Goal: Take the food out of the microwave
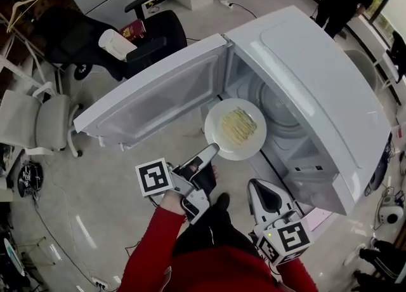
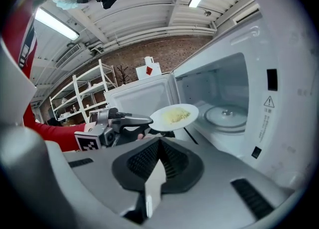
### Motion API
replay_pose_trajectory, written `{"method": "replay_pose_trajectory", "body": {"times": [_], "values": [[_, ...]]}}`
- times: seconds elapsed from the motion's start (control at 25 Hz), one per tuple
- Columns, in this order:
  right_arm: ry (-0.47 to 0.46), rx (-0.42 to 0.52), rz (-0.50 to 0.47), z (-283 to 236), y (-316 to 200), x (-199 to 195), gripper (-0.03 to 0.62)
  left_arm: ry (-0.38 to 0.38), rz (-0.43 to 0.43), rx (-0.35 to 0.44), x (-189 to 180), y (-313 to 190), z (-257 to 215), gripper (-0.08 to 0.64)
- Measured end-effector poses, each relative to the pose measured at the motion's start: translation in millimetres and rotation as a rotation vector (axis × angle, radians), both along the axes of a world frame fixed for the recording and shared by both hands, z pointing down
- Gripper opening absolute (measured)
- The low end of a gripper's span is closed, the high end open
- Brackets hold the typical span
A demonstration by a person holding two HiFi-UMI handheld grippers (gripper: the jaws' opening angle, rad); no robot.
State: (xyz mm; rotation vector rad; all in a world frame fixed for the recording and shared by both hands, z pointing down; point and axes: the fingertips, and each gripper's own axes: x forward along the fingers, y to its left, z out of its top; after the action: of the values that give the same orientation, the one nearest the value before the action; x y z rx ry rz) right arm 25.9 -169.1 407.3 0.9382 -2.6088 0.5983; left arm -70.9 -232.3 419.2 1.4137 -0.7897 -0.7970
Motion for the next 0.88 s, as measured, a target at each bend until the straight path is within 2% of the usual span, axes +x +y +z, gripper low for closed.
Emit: {"method": "replay_pose_trajectory", "body": {"times": [0.52, 0.88], "values": [[-0.015, 0.020, -0.095, -6.9, 25.2, -25.4, 0.009, -0.011, -0.113, -0.026, -46.4, 90.2, -6.9, 0.017], [-0.028, 0.088, -0.224, -20.8, 37.2, -58.2, 0.009, -0.002, -0.187, -0.033, -62.6, 135.5, -11.6, 0.017]]}}
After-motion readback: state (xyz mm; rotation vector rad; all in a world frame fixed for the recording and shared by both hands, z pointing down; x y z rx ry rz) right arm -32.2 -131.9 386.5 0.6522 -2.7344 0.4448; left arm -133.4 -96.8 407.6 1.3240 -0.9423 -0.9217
